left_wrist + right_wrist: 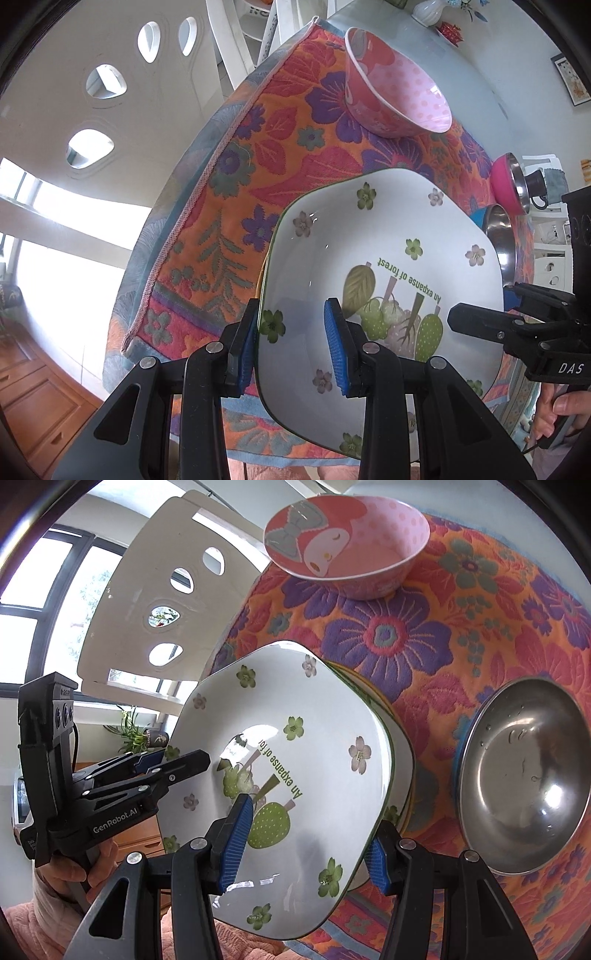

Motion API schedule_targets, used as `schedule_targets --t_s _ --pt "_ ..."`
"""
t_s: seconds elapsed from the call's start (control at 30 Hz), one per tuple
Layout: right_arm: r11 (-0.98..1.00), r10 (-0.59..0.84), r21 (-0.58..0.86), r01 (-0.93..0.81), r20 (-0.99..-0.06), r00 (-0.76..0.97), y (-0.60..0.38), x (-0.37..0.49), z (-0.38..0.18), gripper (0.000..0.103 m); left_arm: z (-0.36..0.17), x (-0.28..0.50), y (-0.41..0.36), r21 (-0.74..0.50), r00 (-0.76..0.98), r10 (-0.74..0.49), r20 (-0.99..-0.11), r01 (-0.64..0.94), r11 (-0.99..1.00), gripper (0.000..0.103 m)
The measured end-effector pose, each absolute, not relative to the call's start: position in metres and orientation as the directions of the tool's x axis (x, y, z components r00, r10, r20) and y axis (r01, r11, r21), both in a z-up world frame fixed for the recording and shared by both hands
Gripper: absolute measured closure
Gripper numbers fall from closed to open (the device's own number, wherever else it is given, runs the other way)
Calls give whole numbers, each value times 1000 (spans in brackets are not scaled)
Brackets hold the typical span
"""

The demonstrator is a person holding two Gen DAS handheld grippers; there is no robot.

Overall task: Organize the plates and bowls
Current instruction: 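Lower the second forest plate onto the plate stack with both tools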

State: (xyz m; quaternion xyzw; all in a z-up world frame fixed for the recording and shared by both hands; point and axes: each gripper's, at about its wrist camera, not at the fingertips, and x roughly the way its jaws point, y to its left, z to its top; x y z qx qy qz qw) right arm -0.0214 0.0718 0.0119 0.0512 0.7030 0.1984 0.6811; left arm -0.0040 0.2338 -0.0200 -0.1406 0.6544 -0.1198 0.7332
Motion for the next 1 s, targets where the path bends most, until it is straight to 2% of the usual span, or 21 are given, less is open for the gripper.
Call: schedule_targets --t_s 1.0 --pt "937 287 307 -166 -949 -133 72 -23 -22 48 -26 1 216 -300 99 -302 -948 34 953 73"
